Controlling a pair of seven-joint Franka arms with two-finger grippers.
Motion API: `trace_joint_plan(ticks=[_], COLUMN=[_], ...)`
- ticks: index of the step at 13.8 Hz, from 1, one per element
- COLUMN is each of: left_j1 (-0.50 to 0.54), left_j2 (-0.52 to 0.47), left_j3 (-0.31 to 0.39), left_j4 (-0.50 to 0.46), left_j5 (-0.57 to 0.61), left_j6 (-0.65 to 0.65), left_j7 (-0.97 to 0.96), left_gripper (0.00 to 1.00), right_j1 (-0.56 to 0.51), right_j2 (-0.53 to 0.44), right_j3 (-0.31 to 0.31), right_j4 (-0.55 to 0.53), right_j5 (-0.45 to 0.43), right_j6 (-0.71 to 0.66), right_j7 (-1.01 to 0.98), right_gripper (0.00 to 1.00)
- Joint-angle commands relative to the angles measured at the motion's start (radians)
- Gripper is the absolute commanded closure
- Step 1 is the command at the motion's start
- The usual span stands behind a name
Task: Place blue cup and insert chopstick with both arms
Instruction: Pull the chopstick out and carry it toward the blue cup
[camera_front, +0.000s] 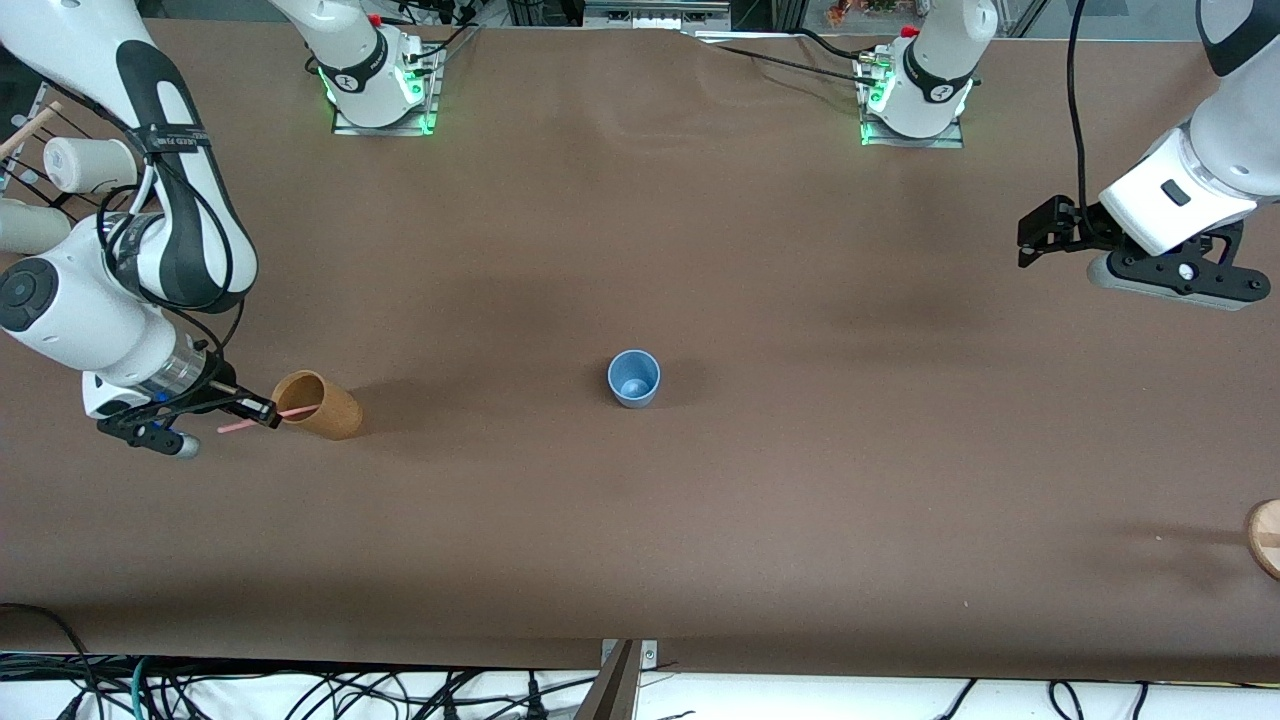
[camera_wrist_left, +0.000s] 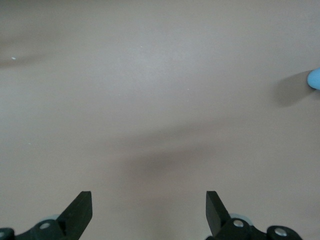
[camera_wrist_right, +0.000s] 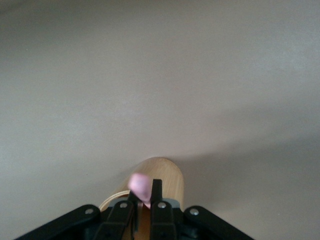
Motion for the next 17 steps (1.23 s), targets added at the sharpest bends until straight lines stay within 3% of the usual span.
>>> trace_joint_plan(ticks=[1, 5, 11, 17], left_j1=[0.005, 0.004, -0.003, -0.001], left_j2=[-0.018, 0.001, 0.019, 0.022], left_j3=[0.007, 0.002, -0.001, 0.001], left_j4=[-0.024, -0.009, 0.025, 0.025], left_j5=[-0.024, -0.025, -0.025, -0.024], left_j6=[0.015, 0.013, 0.012, 0.012], left_j7=[-0.015, -0.024, -0.107, -0.110], left_gripper=[0.00, 0.00, 0.00, 0.00], right_j1=[-0.002, 0.001, 0.042, 0.313], right_j2=[-0.025, -0.086, -0.108, -0.099], right_j3=[0.006, 0.008, 0.012, 0.015], right_j4=[0.007, 0.047, 0.350, 0.388], right_j5=[0.014, 0.010, -0.004, -0.070], right_j6=[-0.003, -0.080, -0.472, -0.471], right_j7=[0.045, 0.049, 0.109, 0.663], right_gripper=[1.00, 1.00, 1.00, 1.00])
